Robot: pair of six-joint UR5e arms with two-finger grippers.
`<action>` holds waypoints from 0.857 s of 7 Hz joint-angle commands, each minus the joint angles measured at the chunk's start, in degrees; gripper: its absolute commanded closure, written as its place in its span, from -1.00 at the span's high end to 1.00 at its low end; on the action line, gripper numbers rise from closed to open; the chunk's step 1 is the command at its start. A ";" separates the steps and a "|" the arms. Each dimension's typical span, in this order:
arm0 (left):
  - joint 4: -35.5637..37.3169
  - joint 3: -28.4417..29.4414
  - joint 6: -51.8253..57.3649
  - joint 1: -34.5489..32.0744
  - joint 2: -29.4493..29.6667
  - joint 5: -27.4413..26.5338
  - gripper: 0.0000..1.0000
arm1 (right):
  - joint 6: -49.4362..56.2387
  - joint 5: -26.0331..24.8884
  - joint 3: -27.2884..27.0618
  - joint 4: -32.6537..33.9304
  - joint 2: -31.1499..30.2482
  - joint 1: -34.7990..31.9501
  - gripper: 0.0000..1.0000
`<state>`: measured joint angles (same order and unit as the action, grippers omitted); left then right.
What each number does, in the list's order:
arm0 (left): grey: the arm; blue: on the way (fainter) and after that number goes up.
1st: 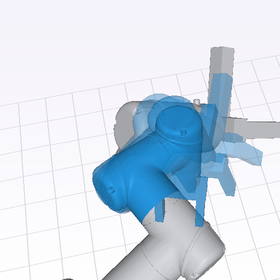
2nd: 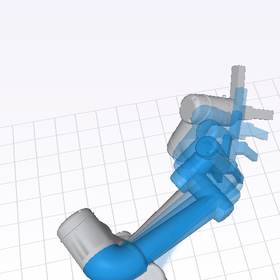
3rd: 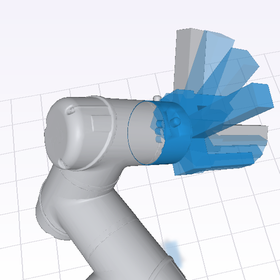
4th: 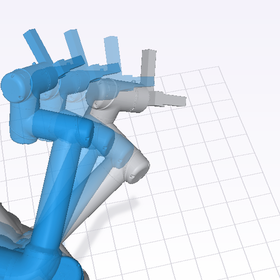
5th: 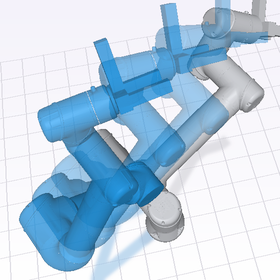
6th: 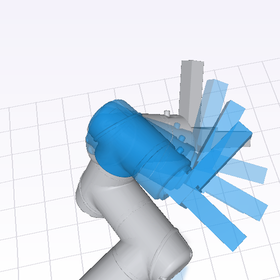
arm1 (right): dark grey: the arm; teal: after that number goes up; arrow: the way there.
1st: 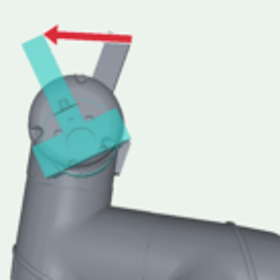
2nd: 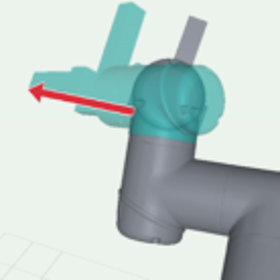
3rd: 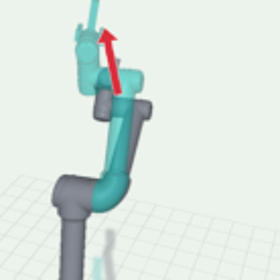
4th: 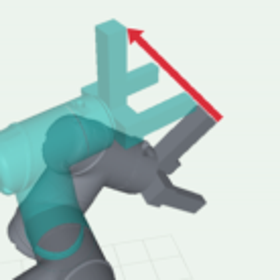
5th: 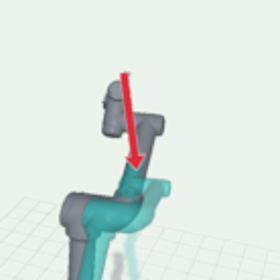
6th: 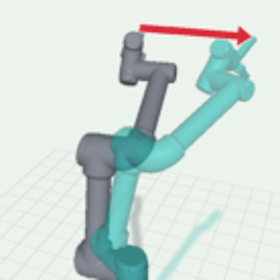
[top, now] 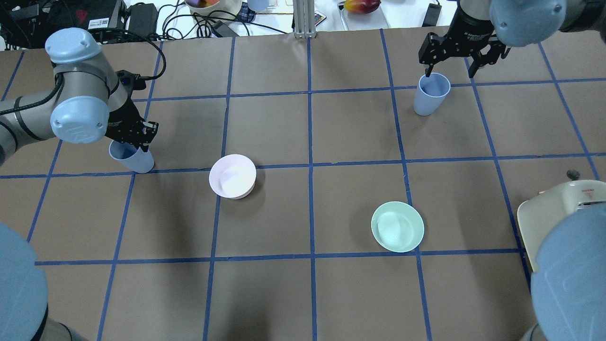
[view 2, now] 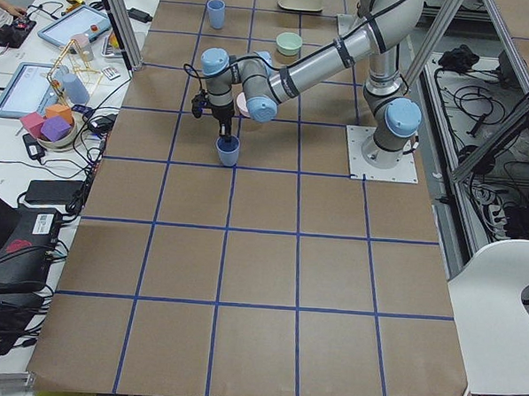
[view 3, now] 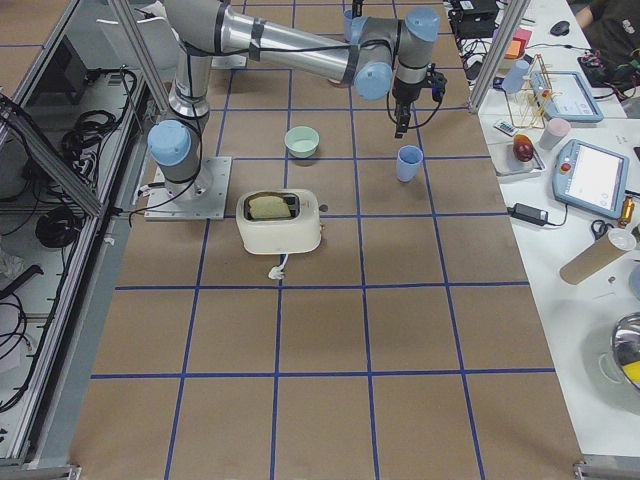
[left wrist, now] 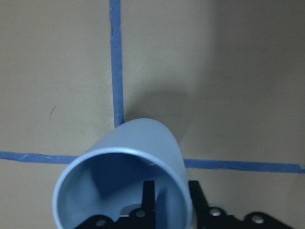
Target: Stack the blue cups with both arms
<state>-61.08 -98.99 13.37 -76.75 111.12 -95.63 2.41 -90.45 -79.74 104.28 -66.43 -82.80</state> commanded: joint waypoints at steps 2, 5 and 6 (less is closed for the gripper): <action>-5.85 12.02 -3.76 -8.04 0.76 2.90 -1.00 | 2.68 0.19 0.12 4.24 6.11 2.90 1.00; -9.67 14.53 -28.75 -24.10 0.50 8.87 -1.00 | 2.07 0.36 0.12 9.15 8.58 2.90 1.00; -9.67 14.27 -34.14 -29.02 0.93 9.58 -1.00 | 2.16 0.45 0.03 10.75 9.20 2.90 1.00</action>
<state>-70.56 -84.66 -12.63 -99.67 111.75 -87.44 4.61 -90.11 -79.63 112.79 -58.26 -79.91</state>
